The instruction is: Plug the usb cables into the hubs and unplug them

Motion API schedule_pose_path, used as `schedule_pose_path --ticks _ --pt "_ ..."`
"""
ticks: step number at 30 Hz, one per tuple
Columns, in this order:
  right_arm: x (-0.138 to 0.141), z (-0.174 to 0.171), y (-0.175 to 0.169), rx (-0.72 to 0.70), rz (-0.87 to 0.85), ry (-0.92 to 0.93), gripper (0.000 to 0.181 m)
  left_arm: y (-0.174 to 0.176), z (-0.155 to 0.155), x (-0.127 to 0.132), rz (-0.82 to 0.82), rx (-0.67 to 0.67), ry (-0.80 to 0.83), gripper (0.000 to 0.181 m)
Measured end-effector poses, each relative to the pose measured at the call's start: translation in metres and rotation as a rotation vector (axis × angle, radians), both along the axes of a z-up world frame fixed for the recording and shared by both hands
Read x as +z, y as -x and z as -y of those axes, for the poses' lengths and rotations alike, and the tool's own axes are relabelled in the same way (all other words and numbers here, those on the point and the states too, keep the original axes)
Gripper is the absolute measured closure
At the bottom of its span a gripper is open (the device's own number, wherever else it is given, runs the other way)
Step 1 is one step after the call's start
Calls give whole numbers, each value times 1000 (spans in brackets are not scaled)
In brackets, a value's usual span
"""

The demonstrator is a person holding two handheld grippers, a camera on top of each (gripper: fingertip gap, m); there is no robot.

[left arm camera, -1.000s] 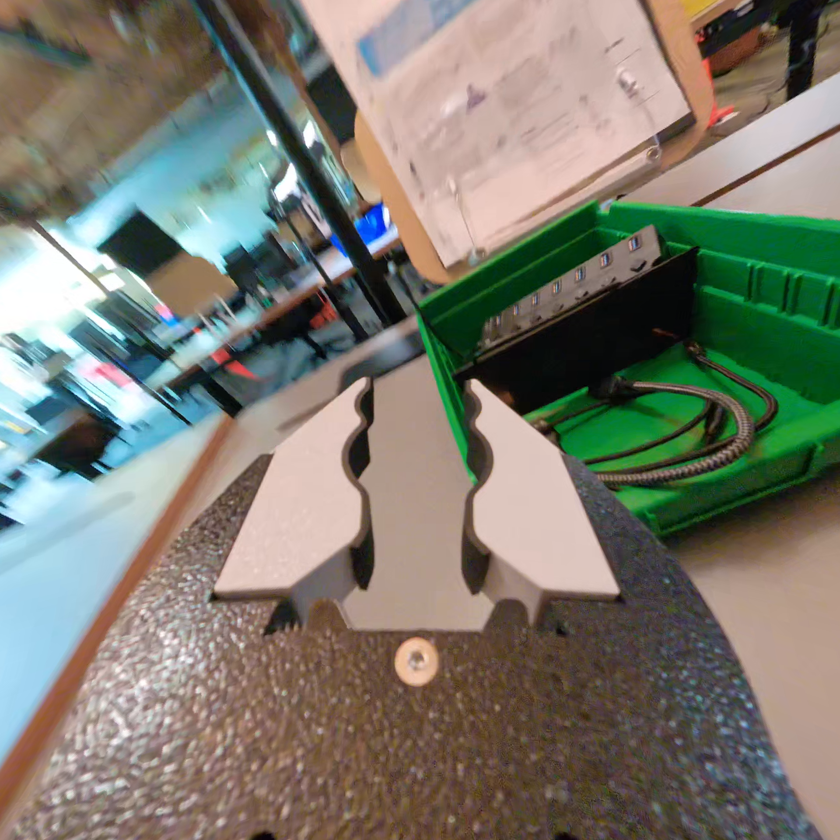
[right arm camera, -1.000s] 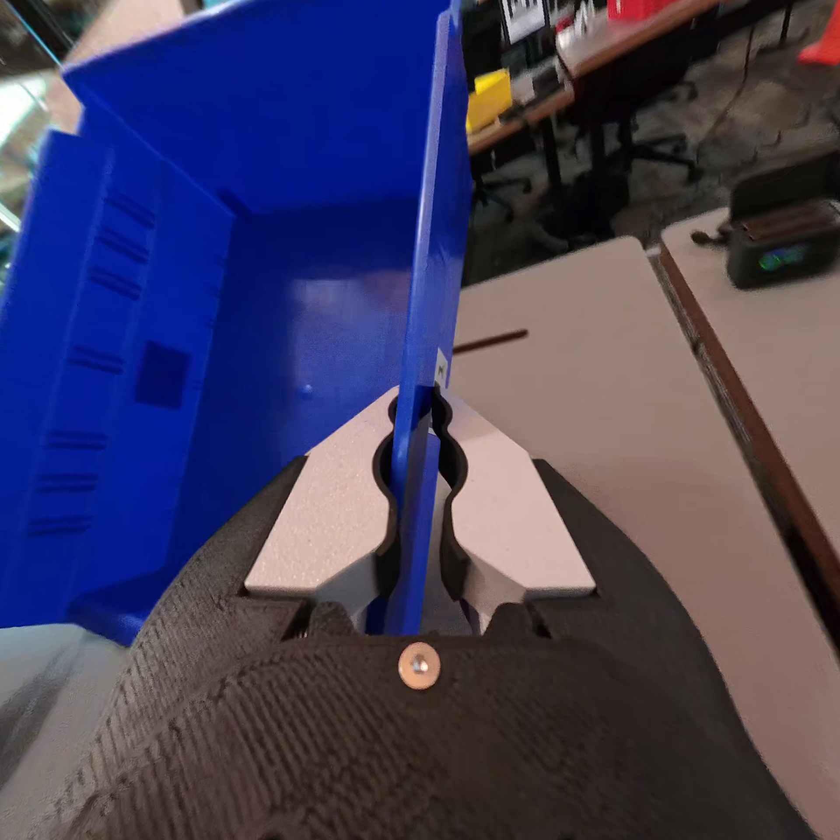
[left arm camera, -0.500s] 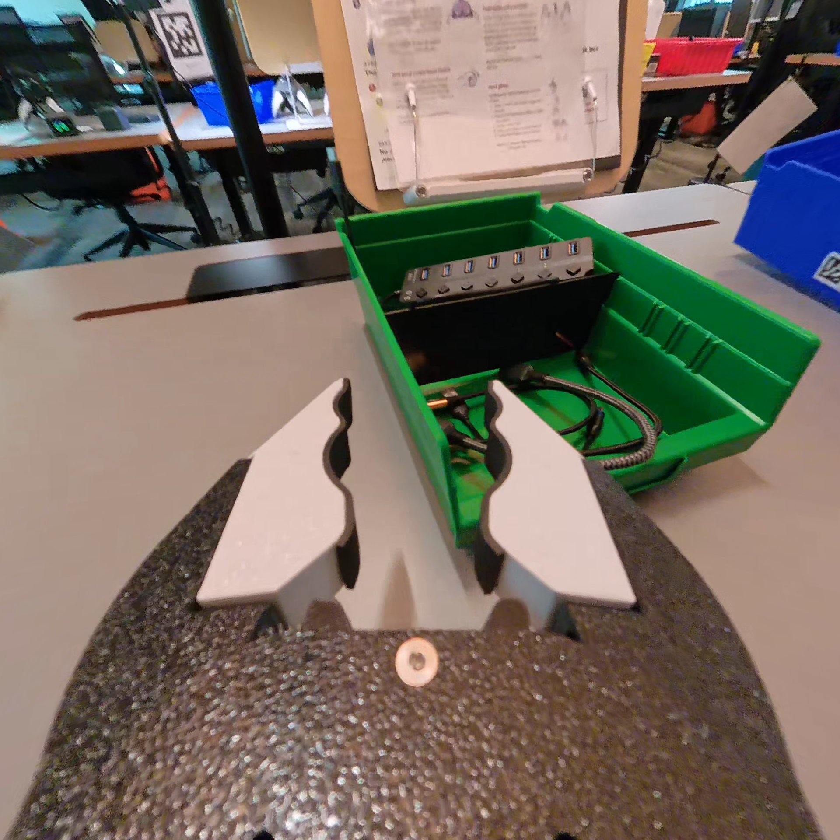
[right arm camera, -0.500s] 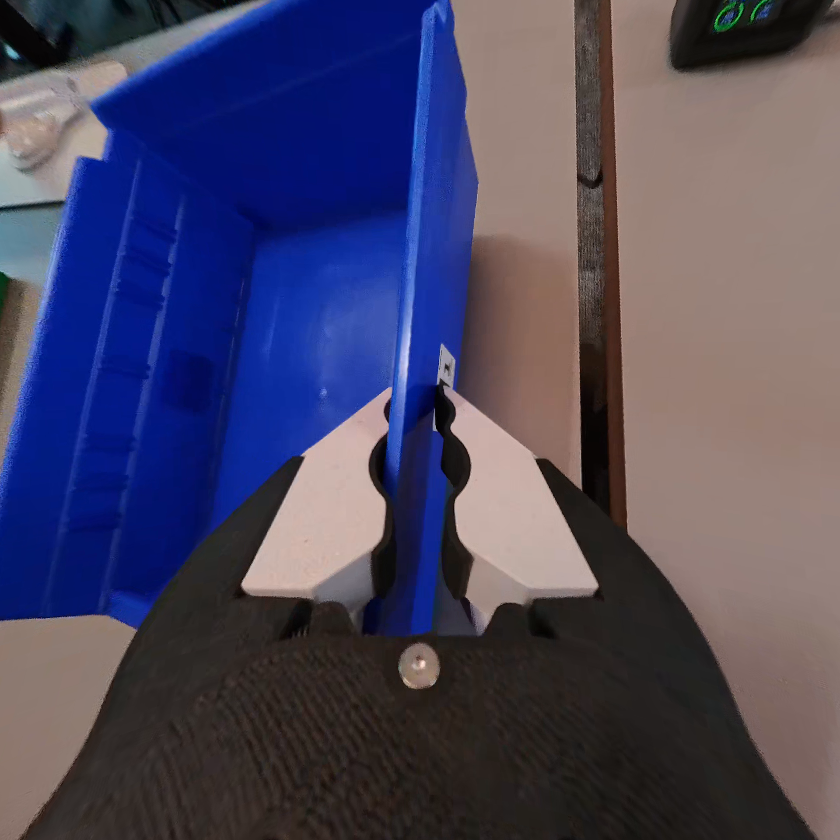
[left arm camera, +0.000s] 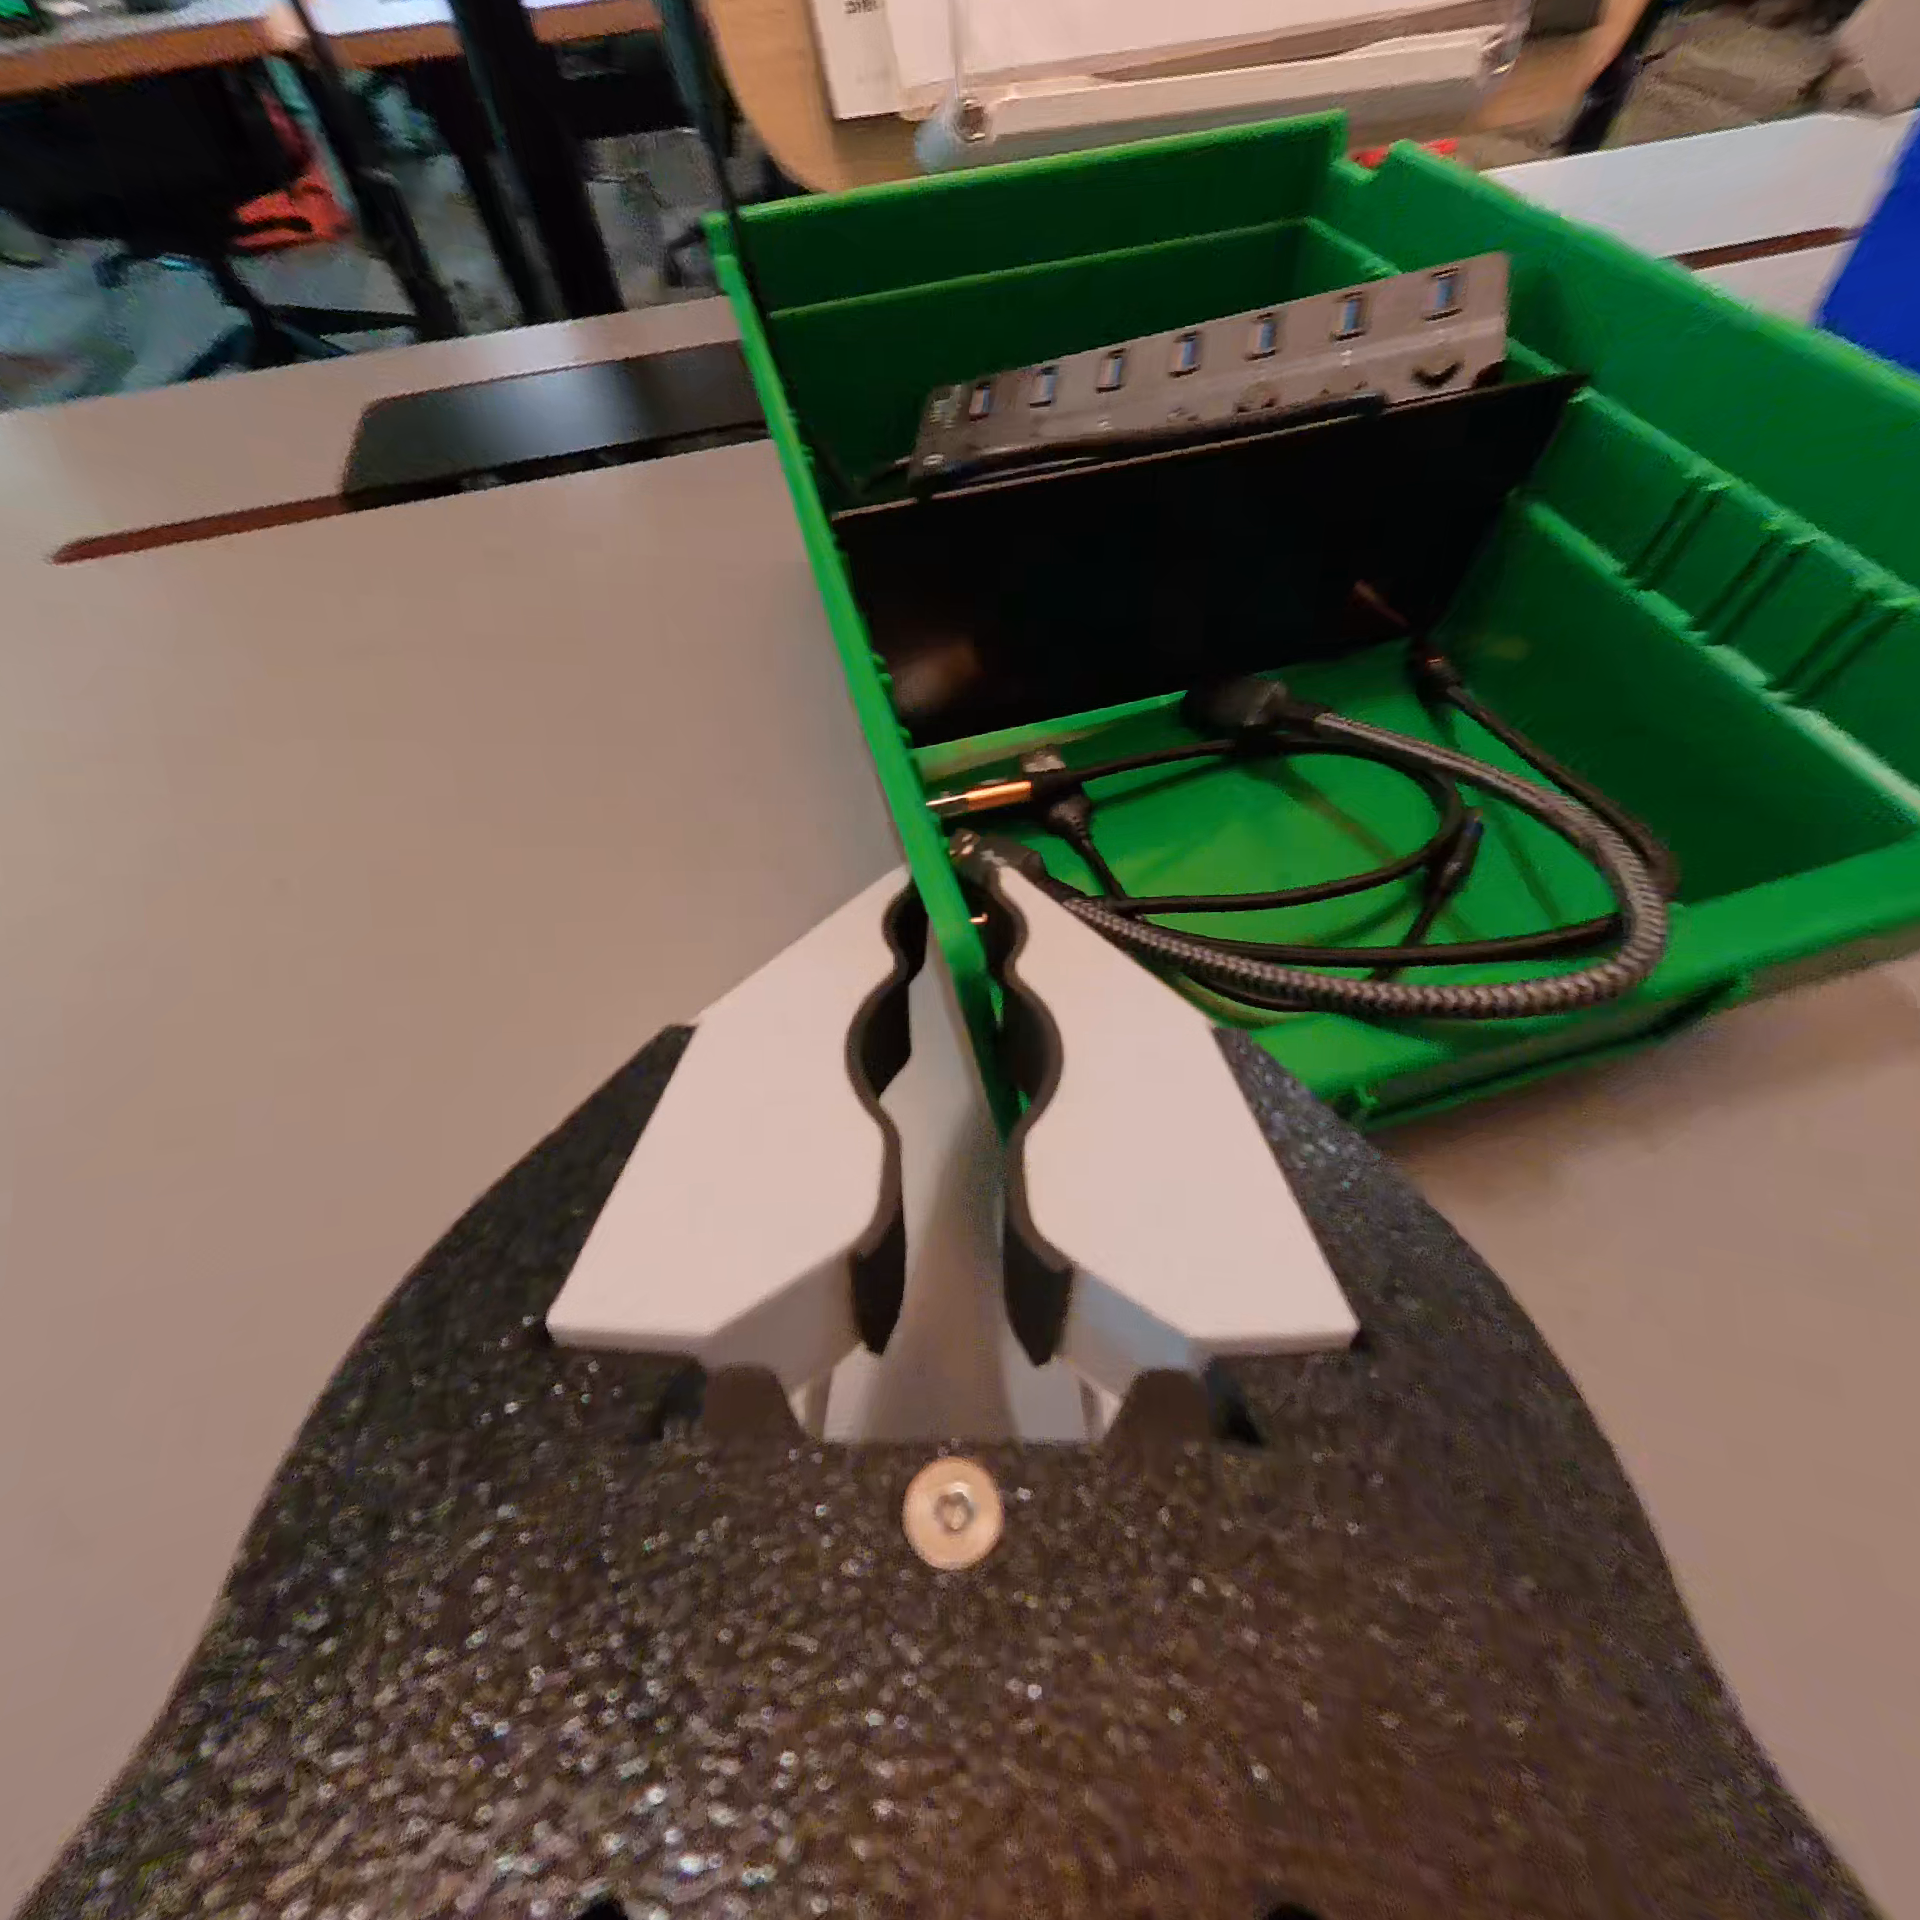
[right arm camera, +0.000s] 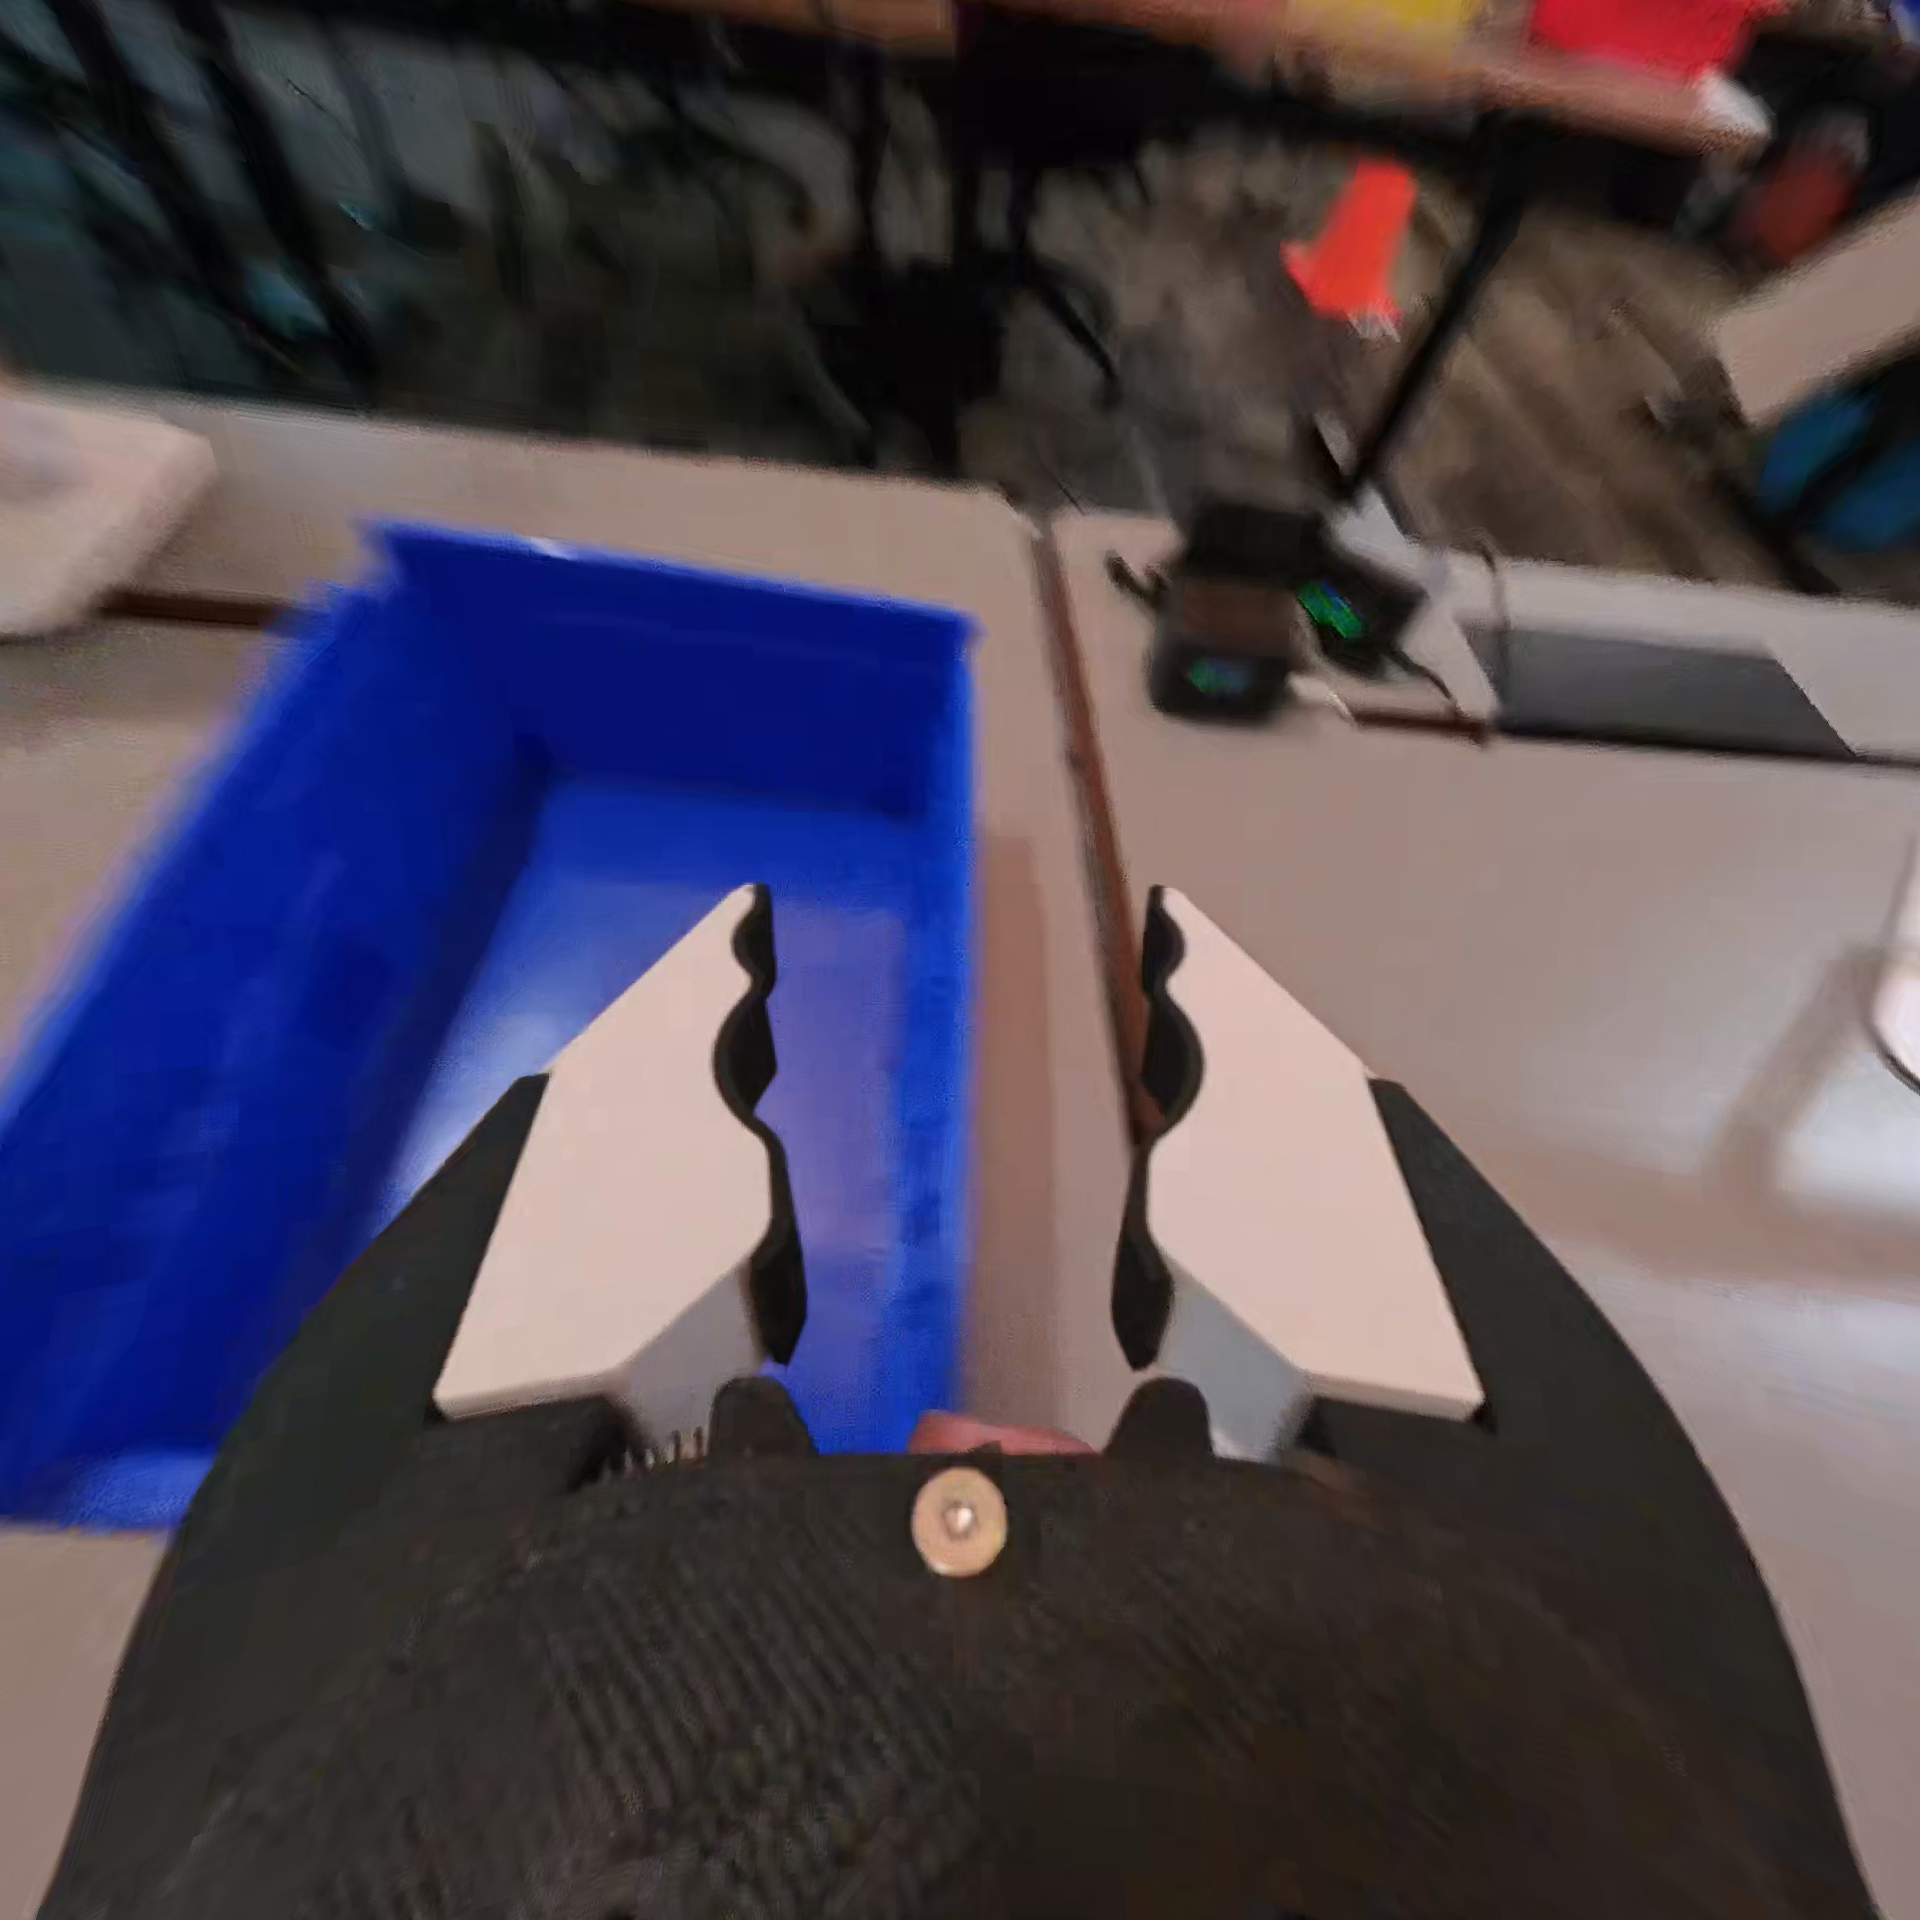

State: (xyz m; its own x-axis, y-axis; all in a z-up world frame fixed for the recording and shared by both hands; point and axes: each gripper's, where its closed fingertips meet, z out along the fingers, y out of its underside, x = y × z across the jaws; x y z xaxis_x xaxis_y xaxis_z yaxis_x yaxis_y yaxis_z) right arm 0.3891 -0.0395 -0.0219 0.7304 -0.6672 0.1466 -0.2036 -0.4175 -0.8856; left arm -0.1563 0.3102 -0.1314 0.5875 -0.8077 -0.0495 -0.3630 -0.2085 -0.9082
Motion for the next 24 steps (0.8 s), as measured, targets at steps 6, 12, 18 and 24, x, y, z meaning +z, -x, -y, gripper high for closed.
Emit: schedule_pose_path --ticks 6,12,18,24 --pt "8 -80 184 402 30 -268 107 14 -20 0 -63 147 -101 176" --pt "-80 -146 274 564 -70 -96 104 43 -42 0 -55 180 -83 176" --pt "-79 -162 289 606 -9 -83 108 82 -73 -1 -150 172 -71 158" --pt "-59 -172 288 579 -81 -238 114 46 -45 70 -182 -151 -212 156"
